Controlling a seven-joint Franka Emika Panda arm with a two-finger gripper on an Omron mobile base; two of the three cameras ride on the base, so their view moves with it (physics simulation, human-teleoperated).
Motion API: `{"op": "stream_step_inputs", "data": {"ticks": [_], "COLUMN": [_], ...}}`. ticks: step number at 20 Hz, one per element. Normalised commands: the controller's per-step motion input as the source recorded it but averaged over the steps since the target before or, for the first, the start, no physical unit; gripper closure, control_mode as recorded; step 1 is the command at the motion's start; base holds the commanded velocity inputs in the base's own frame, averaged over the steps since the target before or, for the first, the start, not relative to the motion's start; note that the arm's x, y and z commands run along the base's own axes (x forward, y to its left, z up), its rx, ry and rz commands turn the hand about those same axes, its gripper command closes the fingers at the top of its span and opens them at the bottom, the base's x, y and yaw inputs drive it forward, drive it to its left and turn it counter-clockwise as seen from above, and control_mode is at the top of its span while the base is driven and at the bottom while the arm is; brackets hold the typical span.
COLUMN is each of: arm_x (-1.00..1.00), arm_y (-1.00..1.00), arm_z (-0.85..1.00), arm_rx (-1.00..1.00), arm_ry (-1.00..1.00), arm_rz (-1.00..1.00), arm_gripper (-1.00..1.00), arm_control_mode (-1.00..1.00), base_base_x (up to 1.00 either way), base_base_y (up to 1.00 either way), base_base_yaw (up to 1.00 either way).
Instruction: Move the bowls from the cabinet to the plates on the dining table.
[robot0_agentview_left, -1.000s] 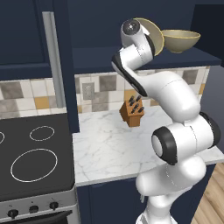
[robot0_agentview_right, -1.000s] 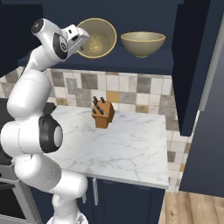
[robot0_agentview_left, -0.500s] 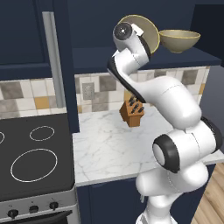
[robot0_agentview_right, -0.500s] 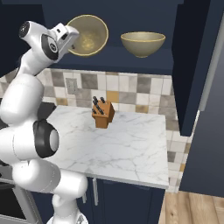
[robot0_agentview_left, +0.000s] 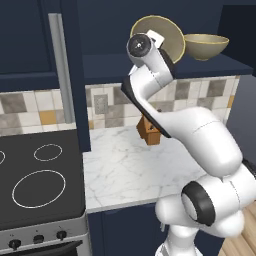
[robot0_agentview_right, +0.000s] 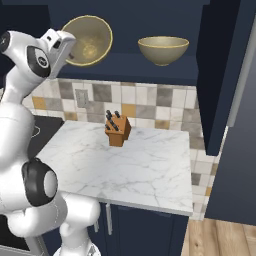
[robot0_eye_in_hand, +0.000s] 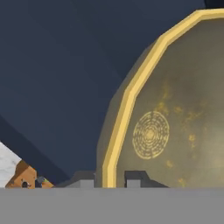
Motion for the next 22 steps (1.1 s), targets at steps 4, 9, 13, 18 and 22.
{"op": "stream_step_inputs", "data": {"ticks": [4,9,13,18,22], "arm_x": [-0.87,-0.93,-0.83,-0.72,-0.73], "arm_y": [0.00,0.00,0.00,-0.02,-0.03], "arm_z": [0.10,0.08,0.09,0.08,0.02], "arm_rx": [-0.09,-0.07,-0.05,-0.04,-0.05], "arm_ry": [-0.03,-0.01,0.01,0.08,0.15], "arm_rz": [0.03,0.04,0.06,0.08,0.08], "arm_gripper": [1.00,1.00,1.00,1.00,1.00], "arm_control_mode": [-1.00,-1.00,-1.00,-1.00,-1.00], "base_base_x": [0.00,0.00,0.00,0.00,0.00], "base_base_y": [0.00,0.00,0.00,0.00,0.00], "base_base_yaw": [0.00,0.00,0.00,0.00,0.00]}}
